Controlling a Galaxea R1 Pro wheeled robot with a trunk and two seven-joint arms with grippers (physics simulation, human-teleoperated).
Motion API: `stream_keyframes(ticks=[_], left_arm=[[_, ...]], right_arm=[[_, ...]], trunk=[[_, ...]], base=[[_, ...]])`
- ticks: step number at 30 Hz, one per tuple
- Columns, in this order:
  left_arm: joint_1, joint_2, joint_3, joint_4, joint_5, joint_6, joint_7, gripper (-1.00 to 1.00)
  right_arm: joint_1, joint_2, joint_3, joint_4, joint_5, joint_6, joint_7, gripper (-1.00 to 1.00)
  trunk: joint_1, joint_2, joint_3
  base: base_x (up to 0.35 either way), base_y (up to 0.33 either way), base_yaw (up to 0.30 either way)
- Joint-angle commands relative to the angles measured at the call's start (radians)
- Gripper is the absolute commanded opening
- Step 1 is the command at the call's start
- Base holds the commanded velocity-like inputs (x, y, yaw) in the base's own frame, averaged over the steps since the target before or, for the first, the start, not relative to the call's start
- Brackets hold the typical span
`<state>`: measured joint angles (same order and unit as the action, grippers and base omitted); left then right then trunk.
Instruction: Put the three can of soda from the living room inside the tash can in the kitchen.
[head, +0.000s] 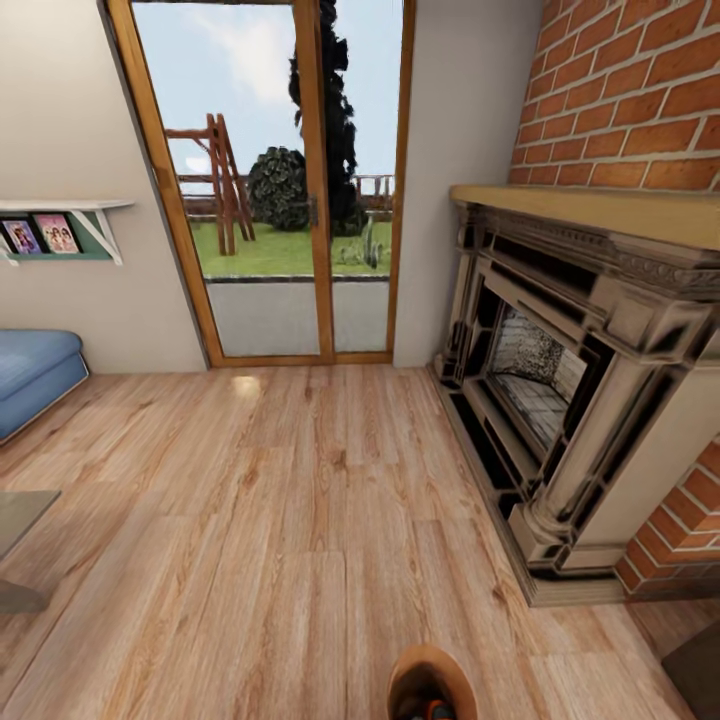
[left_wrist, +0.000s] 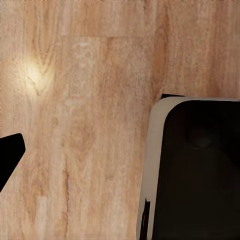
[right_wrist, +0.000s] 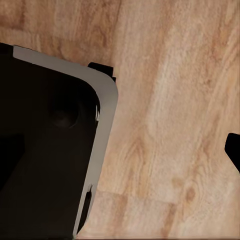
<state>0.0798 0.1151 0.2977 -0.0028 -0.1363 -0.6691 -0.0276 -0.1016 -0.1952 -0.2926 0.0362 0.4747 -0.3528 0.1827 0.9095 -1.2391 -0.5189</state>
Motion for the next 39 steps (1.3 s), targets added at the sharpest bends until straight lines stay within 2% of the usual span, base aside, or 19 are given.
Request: stream_keyframes(ticks=[1, 11, 19, 29, 39], left_arm=[[0.000, 0.000, 0.000, 0.000, 0.000, 0.000, 0.000, 1.00], [0.000, 0.000, -0.001, 0.000, 0.001, -0.004, 0.000, 1.00], [0.001, 0.001, -0.001, 0.001, 0.000, -0.004, -0.001, 1.00], [0.001, 0.001, -0.002, 0.001, 0.000, -0.004, 0.000, 1.00], [0.012, 0.003, -0.002, 0.001, 0.000, -0.002, 0.000, 1.00]], right_arm=[[0.003, 0.000, 0.000, 0.000, 0.000, 0.000, -0.003, 1.00], [0.057, 0.001, 0.000, 0.001, 0.001, -0.002, -0.067, 1.00], [0.092, 0.001, 0.000, 0.001, 0.000, -0.052, -0.075, 1.00], [0.117, 0.004, 0.000, 0.001, -0.001, -0.063, -0.080, 1.00], [0.122, 0.005, 0.000, 0.001, 0.000, -0.066, -0.127, 1.00]], trunk=[[-0.004, 0.007, 0.003], [-0.042, 0.077, 0.035], [-0.073, 0.133, 0.060], [-0.111, 0.203, 0.091], [-0.150, 0.273, 0.122]], base=[[0.000, 0.000, 0.000], [0.000, 0.000, 0.000], [0.000, 0.000, 0.000], [0.000, 0.000, 0.000], [0.000, 0.000, 0.000]])
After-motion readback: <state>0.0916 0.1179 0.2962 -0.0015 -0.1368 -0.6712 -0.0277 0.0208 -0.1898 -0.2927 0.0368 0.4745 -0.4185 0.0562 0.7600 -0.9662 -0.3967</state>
